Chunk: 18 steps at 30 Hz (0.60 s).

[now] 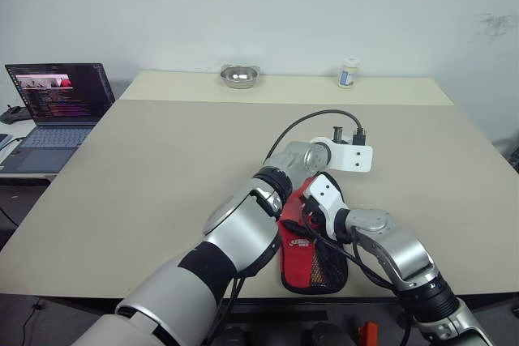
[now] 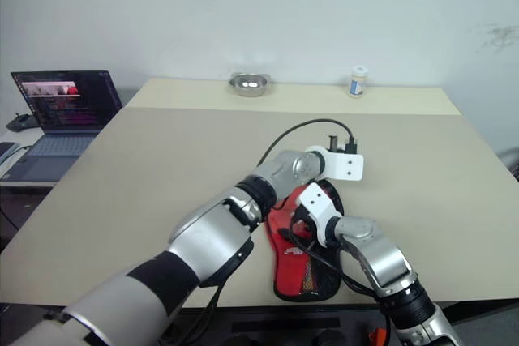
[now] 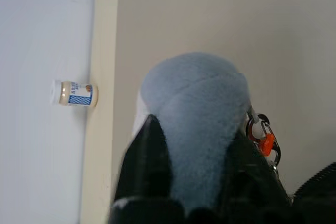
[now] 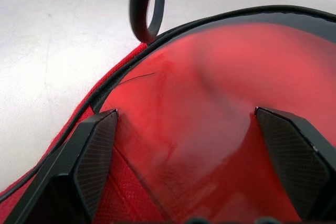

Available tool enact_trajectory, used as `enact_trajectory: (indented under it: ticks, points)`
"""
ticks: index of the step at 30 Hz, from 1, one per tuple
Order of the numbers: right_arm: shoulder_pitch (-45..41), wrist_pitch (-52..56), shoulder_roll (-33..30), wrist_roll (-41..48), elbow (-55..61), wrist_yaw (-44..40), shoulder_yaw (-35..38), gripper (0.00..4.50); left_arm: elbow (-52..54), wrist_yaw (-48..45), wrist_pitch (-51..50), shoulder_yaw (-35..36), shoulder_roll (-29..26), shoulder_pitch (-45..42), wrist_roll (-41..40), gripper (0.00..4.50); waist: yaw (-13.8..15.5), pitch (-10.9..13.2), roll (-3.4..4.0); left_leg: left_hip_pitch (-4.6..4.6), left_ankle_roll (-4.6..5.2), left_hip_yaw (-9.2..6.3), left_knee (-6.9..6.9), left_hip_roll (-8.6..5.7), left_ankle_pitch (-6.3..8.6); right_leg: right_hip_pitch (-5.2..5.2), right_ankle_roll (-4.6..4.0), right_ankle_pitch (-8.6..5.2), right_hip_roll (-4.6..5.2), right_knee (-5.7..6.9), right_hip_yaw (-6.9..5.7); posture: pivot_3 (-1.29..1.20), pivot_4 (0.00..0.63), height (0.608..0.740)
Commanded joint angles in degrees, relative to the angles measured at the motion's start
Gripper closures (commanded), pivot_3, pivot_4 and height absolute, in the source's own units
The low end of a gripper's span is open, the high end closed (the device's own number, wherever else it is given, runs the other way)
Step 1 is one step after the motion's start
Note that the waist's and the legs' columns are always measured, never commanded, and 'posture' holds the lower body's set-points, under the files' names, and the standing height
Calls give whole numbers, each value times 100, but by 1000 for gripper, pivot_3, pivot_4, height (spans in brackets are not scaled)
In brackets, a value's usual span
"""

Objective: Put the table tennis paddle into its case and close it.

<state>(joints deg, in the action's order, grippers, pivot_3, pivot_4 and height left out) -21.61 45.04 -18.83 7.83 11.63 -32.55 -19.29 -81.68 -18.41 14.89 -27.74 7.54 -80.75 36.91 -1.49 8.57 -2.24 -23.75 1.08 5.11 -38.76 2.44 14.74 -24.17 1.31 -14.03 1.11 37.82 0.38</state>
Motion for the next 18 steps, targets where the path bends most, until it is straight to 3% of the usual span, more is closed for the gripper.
enact_trajectory:
  ticks: [1, 5, 13, 18]
  points:
    - [268, 474, -19, -58, -435, -31, -351, 0, 212, -116, 192, 99, 47, -112, -97, 2017, 0, 0, 0, 0, 0, 0, 0, 0, 0, 0, 0, 0, 0, 0, 0, 0, 150, 740]
    - [217, 439, 19, -63, -510, -30, -356, 0, 218, -249, 327, 47, 28, -27, -52, 581, 0, 0, 0, 0, 0, 0, 0, 1, 0, 0, 0, 0, 0, 0, 0, 0, 150, 740]
    - [39, 386, 115, -40, -626, -41, -259, 0, 263, -174, 421, 327, -136, -79, -287, 581, -24, -1, 1, 3, 0, 0, 0, 6, 0, 0, 0, 0, 0, 2, 1, 0, 150, 740]
    - [-97, 564, 168, 100, -210, 43, -6, 0, 354, -142, 519, 987, -529, -250, -871, 581, -34, 0, 2, 8, 0, 0, -1, 10, 0, -1, 0, 0, 0, 8, 2, 0, 150, 740]
